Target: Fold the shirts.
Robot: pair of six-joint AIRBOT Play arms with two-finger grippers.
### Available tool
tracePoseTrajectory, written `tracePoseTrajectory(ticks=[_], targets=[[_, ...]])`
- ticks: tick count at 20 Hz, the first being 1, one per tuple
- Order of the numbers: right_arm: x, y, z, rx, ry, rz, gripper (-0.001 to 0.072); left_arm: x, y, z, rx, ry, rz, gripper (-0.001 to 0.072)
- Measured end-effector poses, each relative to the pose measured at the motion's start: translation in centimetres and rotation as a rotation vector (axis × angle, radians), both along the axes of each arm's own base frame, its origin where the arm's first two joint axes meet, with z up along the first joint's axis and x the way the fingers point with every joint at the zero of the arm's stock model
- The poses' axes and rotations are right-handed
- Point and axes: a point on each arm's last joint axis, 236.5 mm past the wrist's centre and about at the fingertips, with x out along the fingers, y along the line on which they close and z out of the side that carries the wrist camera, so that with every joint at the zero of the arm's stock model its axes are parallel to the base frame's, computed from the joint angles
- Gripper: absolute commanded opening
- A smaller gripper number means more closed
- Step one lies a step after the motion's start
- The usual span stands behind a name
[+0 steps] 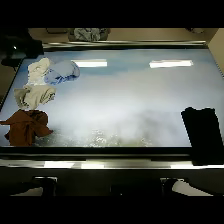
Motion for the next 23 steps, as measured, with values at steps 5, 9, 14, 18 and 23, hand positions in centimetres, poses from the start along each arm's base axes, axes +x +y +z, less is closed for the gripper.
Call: tracePoseTrajectory(ticks=[5,9,14,18,23], targets=[[5.1,17.3,-9.1,0.185,0.304,0.325,0.0679,-2.7,1.3,-14.5,0.120,0.496,0.051,0.0720],[3.4,24.5,-15.1,0.240,0.565,0.464,0.0680,-5.1,0.3,-19.6,0.118,0.618,0.052,0.0720],[2.2,26.3,-16.8,0.225,0.665,0.501,0.0680,-5.8,-0.2,-21.3,0.117,0.649,0.054,0.0720],[2.0,26.5,-17.2,0.217,0.686,0.501,0.0680,-5.9,-0.2,-21.8,0.117,0.656,0.054,0.0720],[1.9,26.6,-17.3,0.217,0.694,0.505,0.0680,-5.9,-0.3,-22.1,0.116,0.663,0.053,0.0720]])
